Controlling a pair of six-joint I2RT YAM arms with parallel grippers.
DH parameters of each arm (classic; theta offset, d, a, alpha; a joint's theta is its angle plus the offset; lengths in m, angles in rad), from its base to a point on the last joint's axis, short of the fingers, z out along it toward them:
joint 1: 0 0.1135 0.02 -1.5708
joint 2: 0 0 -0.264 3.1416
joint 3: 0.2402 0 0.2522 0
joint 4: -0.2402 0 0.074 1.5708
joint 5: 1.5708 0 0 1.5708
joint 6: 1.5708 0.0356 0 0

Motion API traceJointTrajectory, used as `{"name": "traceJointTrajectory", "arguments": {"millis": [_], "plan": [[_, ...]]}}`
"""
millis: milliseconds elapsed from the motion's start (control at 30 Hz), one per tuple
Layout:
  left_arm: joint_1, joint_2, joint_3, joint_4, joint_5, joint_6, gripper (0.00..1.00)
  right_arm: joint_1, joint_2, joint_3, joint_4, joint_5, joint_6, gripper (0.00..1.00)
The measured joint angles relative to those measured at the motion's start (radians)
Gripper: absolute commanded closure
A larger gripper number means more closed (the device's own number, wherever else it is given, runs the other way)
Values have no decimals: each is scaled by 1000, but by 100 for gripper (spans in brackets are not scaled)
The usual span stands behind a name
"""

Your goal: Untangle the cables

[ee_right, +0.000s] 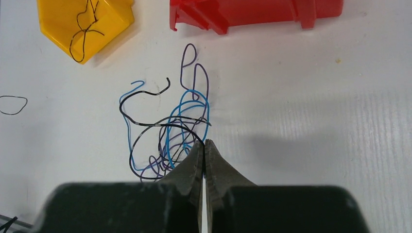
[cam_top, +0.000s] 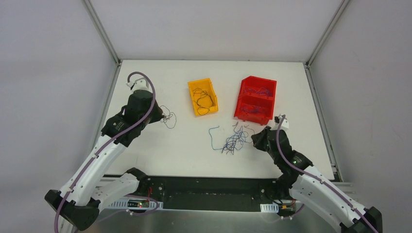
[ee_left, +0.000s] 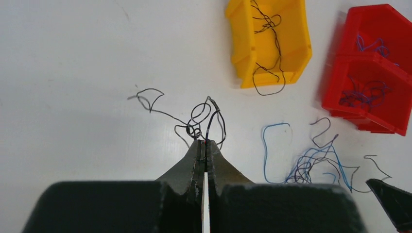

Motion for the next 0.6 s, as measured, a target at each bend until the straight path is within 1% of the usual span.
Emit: {"name": "traceJointTrajectory", "arguments": {"millis": [200,333,600], "plan": [[0,85,65,53,112,16,100,0,62,0,15,-75,-13,100],[0,170,143,87,164,32,100,0,104,1,31,-110,-27,100],[0,357,317,135,208,59,100,0,139,3,56,-130,-60,100]]}}
